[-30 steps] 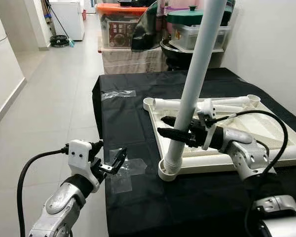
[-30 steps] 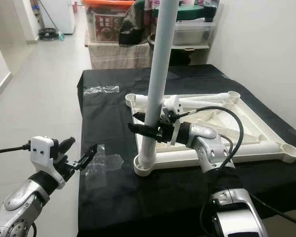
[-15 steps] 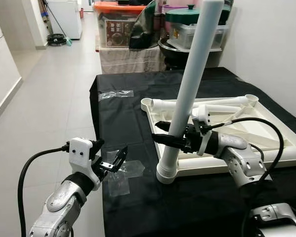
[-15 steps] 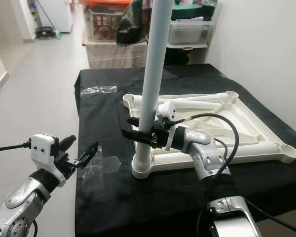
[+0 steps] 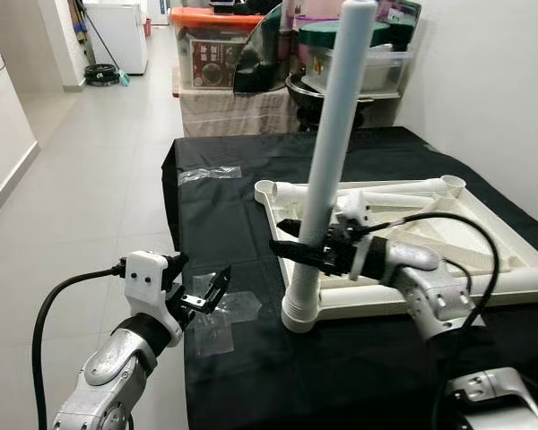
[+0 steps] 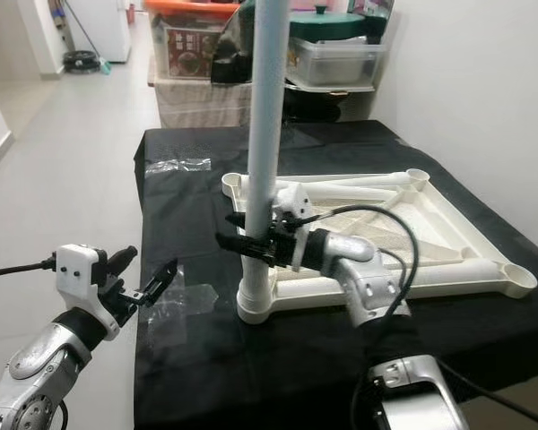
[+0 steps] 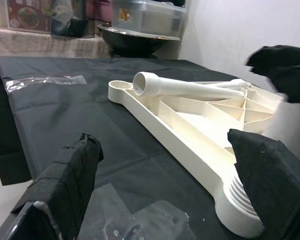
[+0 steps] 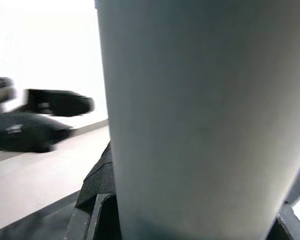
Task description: Building children table
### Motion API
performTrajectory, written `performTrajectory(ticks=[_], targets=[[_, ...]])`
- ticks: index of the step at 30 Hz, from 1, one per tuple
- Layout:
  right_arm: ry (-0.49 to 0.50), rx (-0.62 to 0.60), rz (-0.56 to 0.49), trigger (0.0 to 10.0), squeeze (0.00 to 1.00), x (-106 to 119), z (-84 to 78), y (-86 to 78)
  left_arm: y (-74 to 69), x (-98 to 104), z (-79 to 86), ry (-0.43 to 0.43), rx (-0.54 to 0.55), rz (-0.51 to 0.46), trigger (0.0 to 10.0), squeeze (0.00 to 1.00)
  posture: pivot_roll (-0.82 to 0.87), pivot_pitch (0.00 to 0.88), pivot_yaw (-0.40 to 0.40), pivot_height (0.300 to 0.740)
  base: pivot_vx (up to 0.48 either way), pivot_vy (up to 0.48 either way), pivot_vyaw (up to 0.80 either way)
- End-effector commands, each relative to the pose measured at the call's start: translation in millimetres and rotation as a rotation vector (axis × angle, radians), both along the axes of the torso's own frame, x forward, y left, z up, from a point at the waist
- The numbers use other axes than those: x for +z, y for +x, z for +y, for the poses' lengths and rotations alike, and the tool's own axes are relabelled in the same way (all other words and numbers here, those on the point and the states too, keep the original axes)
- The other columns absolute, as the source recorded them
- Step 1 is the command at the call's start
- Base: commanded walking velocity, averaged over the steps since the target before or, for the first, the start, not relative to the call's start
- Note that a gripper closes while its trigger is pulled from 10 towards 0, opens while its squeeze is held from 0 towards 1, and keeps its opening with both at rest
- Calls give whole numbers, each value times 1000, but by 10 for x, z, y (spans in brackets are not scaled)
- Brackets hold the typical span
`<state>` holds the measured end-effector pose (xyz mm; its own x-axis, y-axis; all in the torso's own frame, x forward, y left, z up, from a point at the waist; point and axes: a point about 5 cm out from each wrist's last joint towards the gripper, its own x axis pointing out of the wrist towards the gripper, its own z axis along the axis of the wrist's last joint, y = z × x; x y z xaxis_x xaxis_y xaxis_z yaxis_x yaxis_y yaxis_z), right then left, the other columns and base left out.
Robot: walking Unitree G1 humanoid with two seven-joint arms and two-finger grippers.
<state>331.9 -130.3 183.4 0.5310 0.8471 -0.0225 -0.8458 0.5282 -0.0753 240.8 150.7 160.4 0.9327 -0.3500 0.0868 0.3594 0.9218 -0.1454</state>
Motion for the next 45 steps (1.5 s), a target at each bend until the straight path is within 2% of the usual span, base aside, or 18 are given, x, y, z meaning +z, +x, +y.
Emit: performTrajectory(ticks=[1, 2, 3, 4, 8, 11, 14, 16, 22, 24, 27, 30, 32, 37, 38, 43, 45], targets=[[-101, -162, 94, 10000, 0, -282, -103, -6, -20, -14, 5, -6, 5, 5, 10000, 0, 123, 0, -75, 740, 0, 0, 0], [-77, -225, 99, 10000, 0, -300, -59, -61, -23, -20, 14, -7, 9, 7, 10000, 0, 123, 0, -75, 740, 0, 0, 0], [-77, -225, 99, 10000, 0, -300, -59, -61, -23, -20, 14, -7, 9, 7, 10000, 0, 123, 0, -75, 740, 0, 0, 0], [-44, -301, 123, 10000, 0, -354, 20, -164, -23, -20, 27, -8, 16, 8, 10000, 0, 122, 0, -77, 740, 0, 0, 0], [-65, -340, 170, 10000, 0, -471, 118, -248, -18, -19, 33, -9, 20, 8, 10000, 0, 120, 0, -76, 740, 0, 0, 0], [-82, -377, 197, 10000, 0, -513, 143, -247, -13, -19, 30, -14, 20, 8, 10000, 0, 117, 0, -78, 740, 0, 0, 0], [-95, -504, 194, 10000, 0, -491, 133, -163, 4, -15, 33, -16, 30, 4, 10000, 0, 119, 0, -85, 740, 0, 0, 0], [-98, -532, 188, 10000, 0, -476, 130, -155, 7, -12, 34, -17, 32, 2, 10000, 0, 119, 0, -85, 740, 0, 0, 0], [-65, -800, 268, 10000, 0, -562, 45, -159, 0, -22, 38, -19, 42, 5, 10000, 0, 121, 0, -88, 740, 0, 0, 0], [-65, -800, 268, 10000, 0, -562, 45, -159, 0, -22, 38, -19, 42, 5, 10000, 0, 121, 0, -88, 740, 0, 0, 0], [-56, -874, 240, 10000, 0, -533, 3, -168, 8, -11, 54, -18, 46, 2, 10000, 0, 119, 0, -87, 740, 0, 0, 0], [-70, -968, 121, 10000, 0, -415, -57, -174, 17, -18, 77, -12, 58, 1, 10000, 0, 118, 0, -88, 740, 0, 0, 0], [-74, -985, 105, 10000, 0, -402, -66, -175, 19, -21, 76, -11, 61, 1, 10000, 0, 118, 0, -88, 740, 0, 0, 0], [-77, -1036, 92, 10000, 0, -399, -68, -159, 23, -21, 72, -12, 65, 0, 10000, 0, 121, 0, -89, 740, 0, 0, 0], [-85, -1103, 76, 10000, 0, -403, -101, -131, 30, -20, 90, -9, 74, -1, 10000, 0, 125, 0, -91, 740, 0, 0, 0], [-82, -1146, 76, 10000, 0, -422, -113, -109, 35, -22, 109, -5, 82, -1, 10000, 0, 125, 0, -92, 740, 0, 0, 0], [-99, -1183, 96, 10000, 0, -479, -107, -49, 49, -18, 118, -4, 87, -2, 10000, 0, 129, 0, -94, 740, 0, 0, 0]])
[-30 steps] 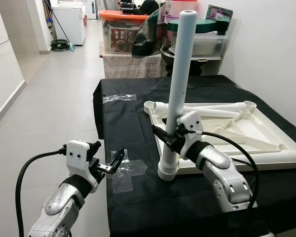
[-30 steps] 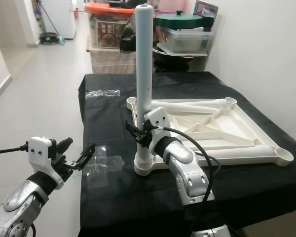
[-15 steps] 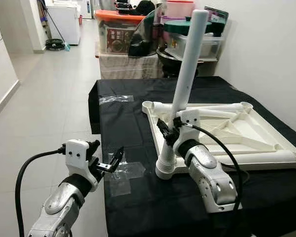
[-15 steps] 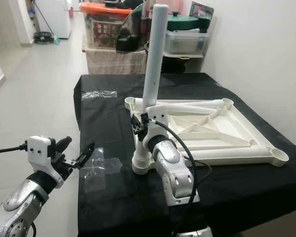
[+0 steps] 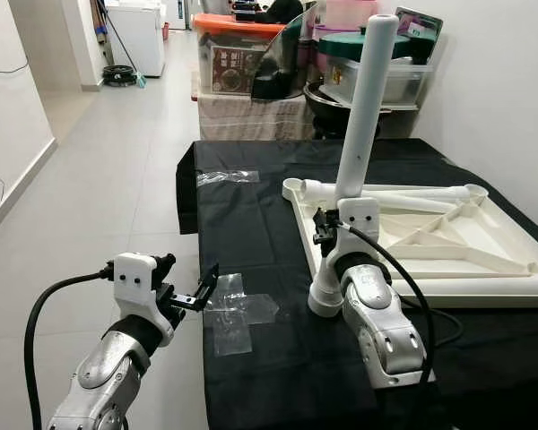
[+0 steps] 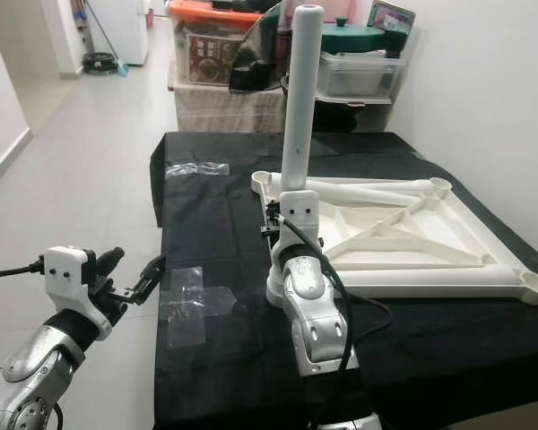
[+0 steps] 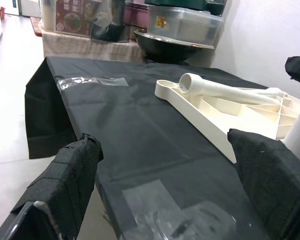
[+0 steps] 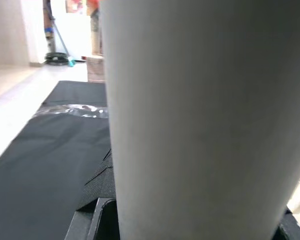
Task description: Building children table
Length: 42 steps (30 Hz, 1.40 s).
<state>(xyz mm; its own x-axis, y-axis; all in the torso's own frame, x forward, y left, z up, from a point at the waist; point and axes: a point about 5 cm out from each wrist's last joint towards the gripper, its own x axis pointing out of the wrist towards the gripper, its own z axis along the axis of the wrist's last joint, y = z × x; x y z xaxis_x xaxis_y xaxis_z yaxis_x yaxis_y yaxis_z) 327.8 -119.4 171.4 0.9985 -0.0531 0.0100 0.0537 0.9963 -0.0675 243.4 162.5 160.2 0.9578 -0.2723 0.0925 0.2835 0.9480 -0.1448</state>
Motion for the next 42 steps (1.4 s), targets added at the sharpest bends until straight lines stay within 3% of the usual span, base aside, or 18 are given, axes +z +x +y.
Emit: performTrajectory(ticks=[1, 15, 18, 42], targets=[[-30, -135, 166, 10000, 0, -367, -227, 6, 24, -16, 0, -2, 5, 3, 10000, 0, 129, 0, -93, 740, 0, 0, 0], [37, -246, 198, 10000, 0, -443, -401, 71, 32, -27, 20, 0, 15, 6, 10000, 0, 125, 0, -93, 740, 0, 0, 0], [63, -342, 176, 10000, 0, -416, -503, 120, 40, -27, 24, 2, 18, 5, 10000, 0, 126, 0, -92, 740, 0, 0, 0], [89, -371, 161, 10000, 0, -449, -419, 134, 49, -41, 50, 13, 20, 4, 10000, 0, 130, 0, -88, 740, 0, 0, 0]])
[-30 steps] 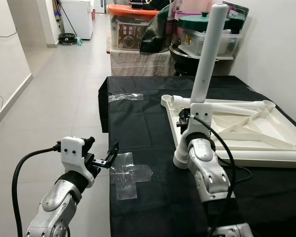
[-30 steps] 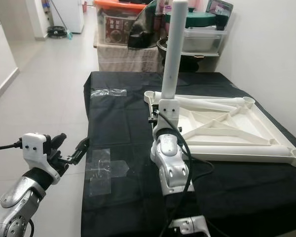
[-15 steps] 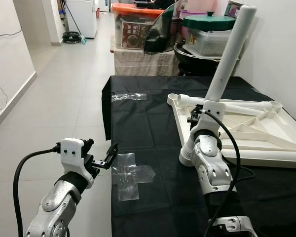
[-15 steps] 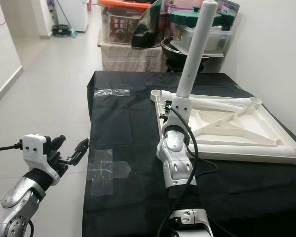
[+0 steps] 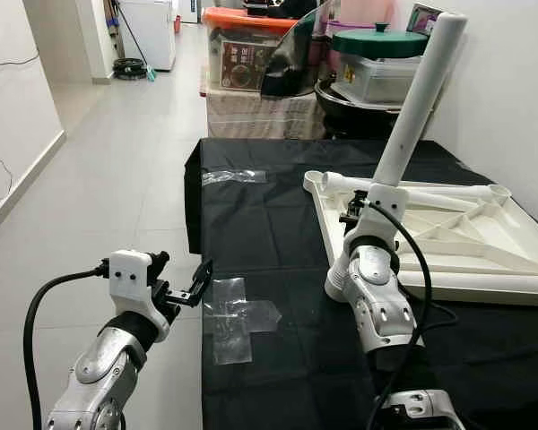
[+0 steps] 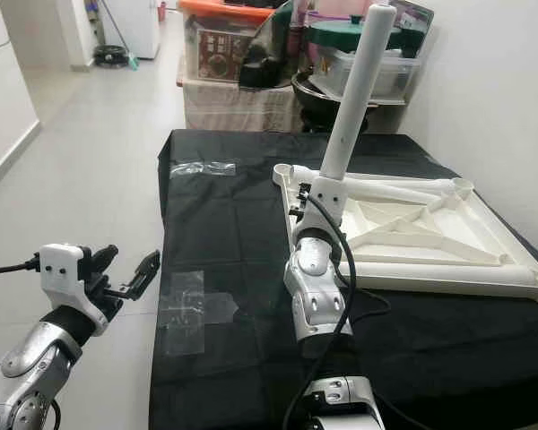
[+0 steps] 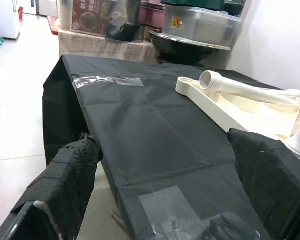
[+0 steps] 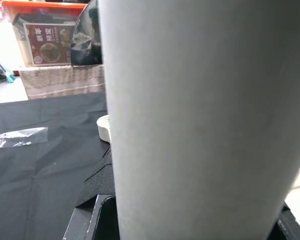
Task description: Building children table
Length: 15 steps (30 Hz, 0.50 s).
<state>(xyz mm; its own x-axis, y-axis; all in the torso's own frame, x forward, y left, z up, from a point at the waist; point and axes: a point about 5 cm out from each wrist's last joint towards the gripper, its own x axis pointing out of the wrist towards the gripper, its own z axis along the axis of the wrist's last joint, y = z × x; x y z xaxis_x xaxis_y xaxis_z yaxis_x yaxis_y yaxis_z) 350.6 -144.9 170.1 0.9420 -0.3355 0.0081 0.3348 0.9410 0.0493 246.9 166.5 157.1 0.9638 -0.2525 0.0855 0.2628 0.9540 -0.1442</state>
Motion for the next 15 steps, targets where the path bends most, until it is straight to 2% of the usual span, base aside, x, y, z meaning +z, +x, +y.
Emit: performTrajectory(ticks=[1, 15], targets=[[2, -74, 188, 10000, 0, -435, -163, -94, 15, -10, 10, 11, -1, -2, 10000, 0, 130, 0, -88, 740, 0, 0, 0], [3, -31, 158, 10000, 0, -320, -140, -68, 34, -11, 15, 20, -11, -1, 10000, 0, 122, 0, -84, 740, 0, 0, 0]])
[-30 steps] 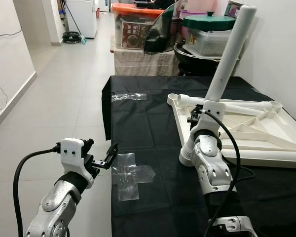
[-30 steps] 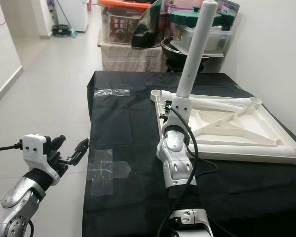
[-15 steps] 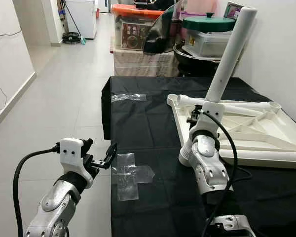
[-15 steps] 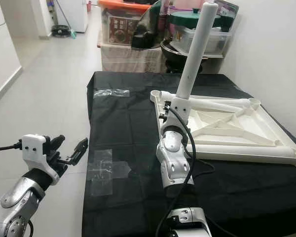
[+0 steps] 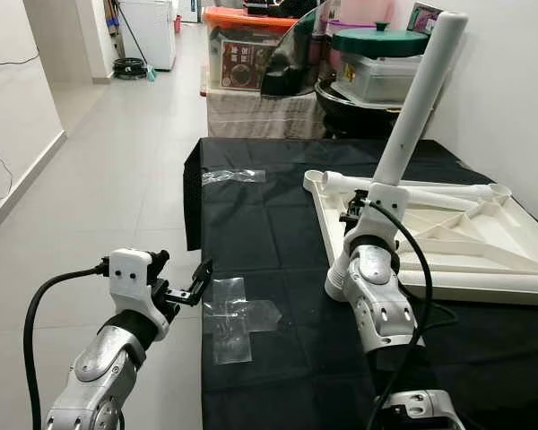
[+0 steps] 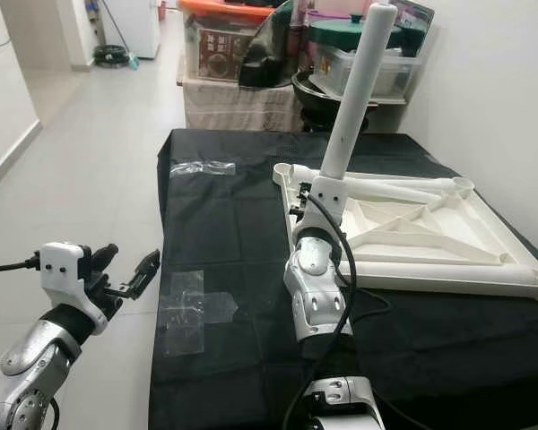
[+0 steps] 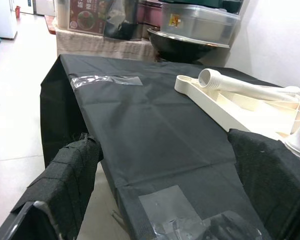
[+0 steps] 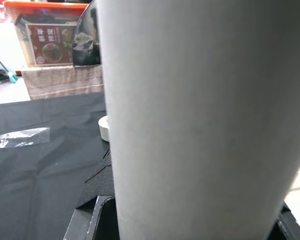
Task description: Building children table
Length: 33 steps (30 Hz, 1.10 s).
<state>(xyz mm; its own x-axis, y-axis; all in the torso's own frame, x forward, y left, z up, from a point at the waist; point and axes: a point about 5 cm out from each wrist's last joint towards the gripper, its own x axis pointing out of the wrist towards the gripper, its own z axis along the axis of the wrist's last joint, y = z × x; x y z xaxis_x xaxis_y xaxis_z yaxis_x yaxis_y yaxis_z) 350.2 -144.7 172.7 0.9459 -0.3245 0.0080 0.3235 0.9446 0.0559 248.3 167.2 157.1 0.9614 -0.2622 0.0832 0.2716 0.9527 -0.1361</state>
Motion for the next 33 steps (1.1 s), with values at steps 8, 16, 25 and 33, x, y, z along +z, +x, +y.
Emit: performTrajectory(ticks=[8, 16, 25, 33], targets=[[-4, -18, 162, 10000, 0, -281, -158, -37, 28, -15, 1, 13, -4, -1, 10000, 0, 116, 0, -84, 740, 0, 0, 0], [-1, -8, 160, 10000, 0, -252, -161, -34, 34, -23, -16, 12, -9, 0, 10000, 0, 112, 0, -82, 740, 0, 0, 0], [10, -9, 157, 10000, 0, -247, -164, -52, 34, -32, -23, 13, -14, 2, 10000, 0, 107, 0, -78, 740, 0, 0, 0], [19, -12, 152, 10000, 0, -229, -173, -62, 40, -37, -21, 14, -16, 2, 10000, 0, 105, 0, -77, 740, 0, 0, 0]])
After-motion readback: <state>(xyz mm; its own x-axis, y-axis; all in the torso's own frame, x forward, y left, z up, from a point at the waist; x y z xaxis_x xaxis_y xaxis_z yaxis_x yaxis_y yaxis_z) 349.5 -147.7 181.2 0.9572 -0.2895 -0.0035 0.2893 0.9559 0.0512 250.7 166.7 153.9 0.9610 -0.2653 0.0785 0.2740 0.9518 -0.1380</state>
